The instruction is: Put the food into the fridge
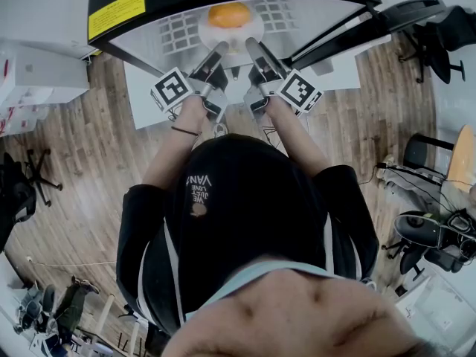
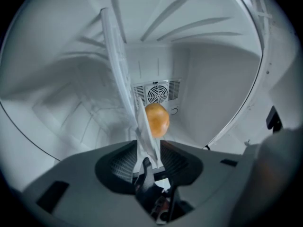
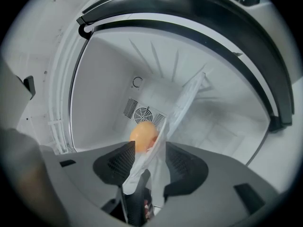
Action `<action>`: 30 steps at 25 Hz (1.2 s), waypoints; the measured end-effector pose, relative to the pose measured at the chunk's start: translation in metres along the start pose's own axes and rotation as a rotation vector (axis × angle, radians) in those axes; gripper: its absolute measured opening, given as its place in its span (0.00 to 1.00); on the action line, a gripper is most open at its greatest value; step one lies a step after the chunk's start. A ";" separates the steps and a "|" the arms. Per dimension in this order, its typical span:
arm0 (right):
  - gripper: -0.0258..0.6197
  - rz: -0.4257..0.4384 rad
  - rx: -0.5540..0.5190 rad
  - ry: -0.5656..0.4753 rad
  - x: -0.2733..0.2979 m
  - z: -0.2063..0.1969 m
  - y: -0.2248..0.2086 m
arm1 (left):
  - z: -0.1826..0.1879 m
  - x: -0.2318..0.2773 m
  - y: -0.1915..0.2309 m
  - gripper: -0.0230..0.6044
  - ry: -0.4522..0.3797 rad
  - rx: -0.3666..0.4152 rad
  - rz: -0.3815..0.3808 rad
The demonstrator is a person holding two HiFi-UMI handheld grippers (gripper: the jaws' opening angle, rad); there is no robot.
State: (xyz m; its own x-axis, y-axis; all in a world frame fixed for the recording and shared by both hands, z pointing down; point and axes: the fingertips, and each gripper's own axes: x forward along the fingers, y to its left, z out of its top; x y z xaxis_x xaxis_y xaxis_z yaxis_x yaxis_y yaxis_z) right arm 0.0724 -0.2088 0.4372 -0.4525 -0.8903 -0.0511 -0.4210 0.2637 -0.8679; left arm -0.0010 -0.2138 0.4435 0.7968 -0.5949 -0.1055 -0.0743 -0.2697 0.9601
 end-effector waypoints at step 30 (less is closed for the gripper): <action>0.30 -0.062 -0.631 0.089 0.004 -0.016 0.019 | 0.019 -0.036 0.007 0.25 0.015 0.730 0.311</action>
State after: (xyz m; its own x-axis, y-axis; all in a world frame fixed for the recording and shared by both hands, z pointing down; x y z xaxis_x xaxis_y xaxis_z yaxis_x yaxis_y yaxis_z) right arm 0.0504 -0.2011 0.4287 -0.4641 -0.8841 0.0546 -0.8181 0.4043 -0.4089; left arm -0.0418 -0.2083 0.4493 0.6823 -0.7159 0.1485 -0.6655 -0.5241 0.5315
